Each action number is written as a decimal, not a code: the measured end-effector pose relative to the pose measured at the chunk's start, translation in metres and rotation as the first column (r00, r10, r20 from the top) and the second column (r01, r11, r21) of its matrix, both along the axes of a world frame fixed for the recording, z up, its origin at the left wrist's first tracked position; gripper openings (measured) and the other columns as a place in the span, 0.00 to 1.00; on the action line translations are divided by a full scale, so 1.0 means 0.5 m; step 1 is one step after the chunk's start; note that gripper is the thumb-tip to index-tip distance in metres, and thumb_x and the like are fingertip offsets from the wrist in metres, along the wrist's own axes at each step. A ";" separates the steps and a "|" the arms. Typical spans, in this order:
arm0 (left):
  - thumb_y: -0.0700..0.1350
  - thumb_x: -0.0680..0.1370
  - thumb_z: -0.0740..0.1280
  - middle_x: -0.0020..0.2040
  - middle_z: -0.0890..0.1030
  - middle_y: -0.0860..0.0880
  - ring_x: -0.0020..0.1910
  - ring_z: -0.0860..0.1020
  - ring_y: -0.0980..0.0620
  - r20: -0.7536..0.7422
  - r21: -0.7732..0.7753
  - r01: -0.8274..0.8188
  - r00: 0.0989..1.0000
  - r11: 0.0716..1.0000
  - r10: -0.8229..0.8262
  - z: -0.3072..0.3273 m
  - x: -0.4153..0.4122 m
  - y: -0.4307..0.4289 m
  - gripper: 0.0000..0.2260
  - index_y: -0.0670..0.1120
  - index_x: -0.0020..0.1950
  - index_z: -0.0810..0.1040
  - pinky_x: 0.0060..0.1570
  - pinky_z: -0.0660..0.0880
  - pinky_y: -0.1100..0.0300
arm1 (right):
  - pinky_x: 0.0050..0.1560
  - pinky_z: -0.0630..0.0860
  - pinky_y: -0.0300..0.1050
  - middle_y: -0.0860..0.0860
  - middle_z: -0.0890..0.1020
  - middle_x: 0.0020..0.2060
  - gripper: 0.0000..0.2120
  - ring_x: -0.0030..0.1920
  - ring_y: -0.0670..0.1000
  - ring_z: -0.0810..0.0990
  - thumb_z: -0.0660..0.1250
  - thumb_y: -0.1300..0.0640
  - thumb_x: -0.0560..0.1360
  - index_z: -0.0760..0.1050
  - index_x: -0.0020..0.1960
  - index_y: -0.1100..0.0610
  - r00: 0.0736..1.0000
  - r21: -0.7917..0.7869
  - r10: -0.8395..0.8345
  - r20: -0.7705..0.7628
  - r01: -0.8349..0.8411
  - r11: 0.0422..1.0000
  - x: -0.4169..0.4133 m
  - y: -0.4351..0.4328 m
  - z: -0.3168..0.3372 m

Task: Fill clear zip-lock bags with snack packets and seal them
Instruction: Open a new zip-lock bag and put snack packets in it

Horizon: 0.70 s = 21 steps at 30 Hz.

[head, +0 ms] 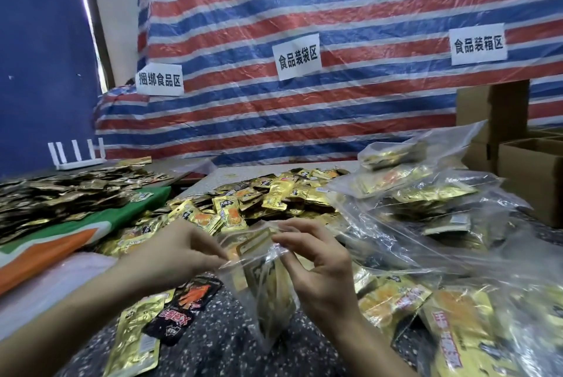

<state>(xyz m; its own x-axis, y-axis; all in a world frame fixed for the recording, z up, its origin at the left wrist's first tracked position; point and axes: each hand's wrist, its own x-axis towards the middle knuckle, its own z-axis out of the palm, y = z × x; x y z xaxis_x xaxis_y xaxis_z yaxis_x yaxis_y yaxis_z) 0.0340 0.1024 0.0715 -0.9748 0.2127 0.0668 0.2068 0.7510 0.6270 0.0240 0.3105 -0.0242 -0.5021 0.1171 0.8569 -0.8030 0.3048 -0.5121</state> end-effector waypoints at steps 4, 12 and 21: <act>0.36 0.76 0.71 0.37 0.86 0.46 0.33 0.82 0.49 0.075 0.103 0.008 0.997 0.995 -0.016 0.003 -0.006 -0.020 0.07 0.44 0.41 0.87 0.31 0.76 0.63 | 0.55 0.80 0.41 0.49 0.82 0.53 0.11 0.57 0.46 0.81 0.71 0.69 0.72 0.86 0.50 0.58 1.000 -0.010 0.003 0.019 -0.003 1.000 0.002 0.002 0.003; 0.40 0.79 0.66 0.46 0.86 0.52 0.43 0.84 0.50 -0.460 0.382 0.239 0.887 0.893 -0.040 0.013 -0.001 0.005 0.11 0.55 0.50 0.84 0.44 0.83 0.53 | 0.55 0.81 0.43 0.50 0.80 0.55 0.09 0.58 0.48 0.80 0.73 0.68 0.73 0.84 0.51 0.58 0.999 -0.003 -0.029 0.032 0.029 1.000 0.007 0.006 0.006; 0.41 0.78 0.69 0.47 0.81 0.52 0.45 0.78 0.55 -0.289 0.014 -0.207 0.936 0.978 0.202 -0.119 -0.142 -0.125 0.06 0.51 0.45 0.78 0.38 0.70 0.66 | 0.56 0.81 0.43 0.48 0.80 0.56 0.11 0.60 0.49 0.81 0.71 0.67 0.74 0.82 0.52 0.53 0.999 -0.106 -0.037 0.002 0.037 0.994 0.006 0.017 0.016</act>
